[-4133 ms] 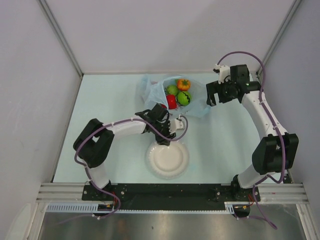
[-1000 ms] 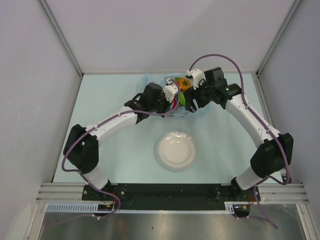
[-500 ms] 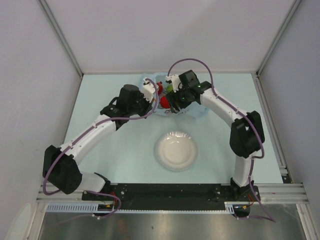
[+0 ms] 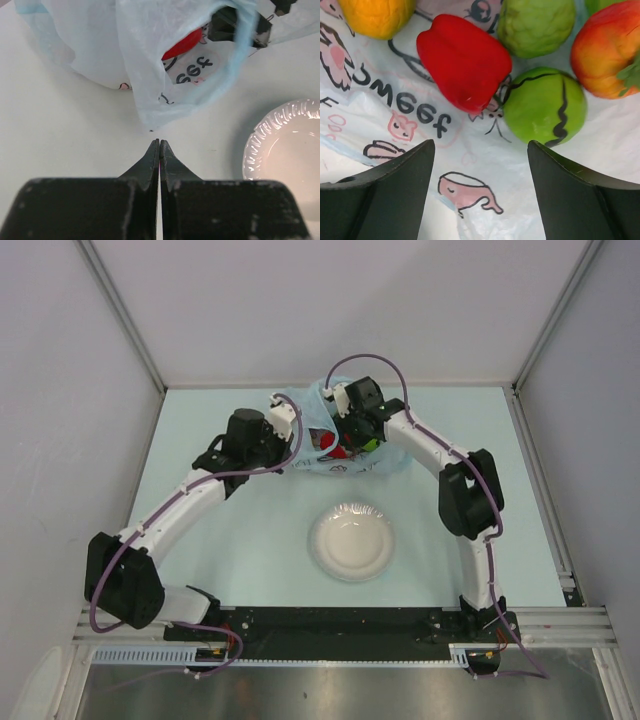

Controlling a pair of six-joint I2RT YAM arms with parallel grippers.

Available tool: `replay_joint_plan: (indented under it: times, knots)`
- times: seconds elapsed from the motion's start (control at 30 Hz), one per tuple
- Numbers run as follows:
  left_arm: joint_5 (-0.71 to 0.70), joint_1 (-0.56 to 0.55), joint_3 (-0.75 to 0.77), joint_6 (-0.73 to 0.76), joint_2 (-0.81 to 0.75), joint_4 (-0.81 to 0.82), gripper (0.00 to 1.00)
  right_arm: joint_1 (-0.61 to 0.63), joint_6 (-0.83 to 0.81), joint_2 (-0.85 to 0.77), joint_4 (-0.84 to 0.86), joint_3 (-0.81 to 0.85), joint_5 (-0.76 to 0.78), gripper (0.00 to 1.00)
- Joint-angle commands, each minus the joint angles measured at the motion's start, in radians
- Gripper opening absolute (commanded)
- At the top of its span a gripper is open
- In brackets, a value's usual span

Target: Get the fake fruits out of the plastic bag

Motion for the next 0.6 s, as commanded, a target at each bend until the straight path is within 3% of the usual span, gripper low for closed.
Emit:
replay_joint_plan:
  times: [0.0, 0.3, 0.57]
  knots:
    - [0.079, 0.000, 0.012, -0.055, 0.010, 0.063, 0.00, 0.019, -0.049, 0.046, 0.025, 0.112, 0.015, 0.80]
    - [0.085, 0.000, 0.043, -0.089, 0.031, 0.042, 0.00, 0.072, -0.138, 0.203, 0.018, 0.258, 0.064, 0.85]
    - [0.078, 0.002, 0.026, -0.061, 0.011, 0.036, 0.00, 0.045, -0.249, 0.278, -0.036, 0.314, -0.024, 0.97]
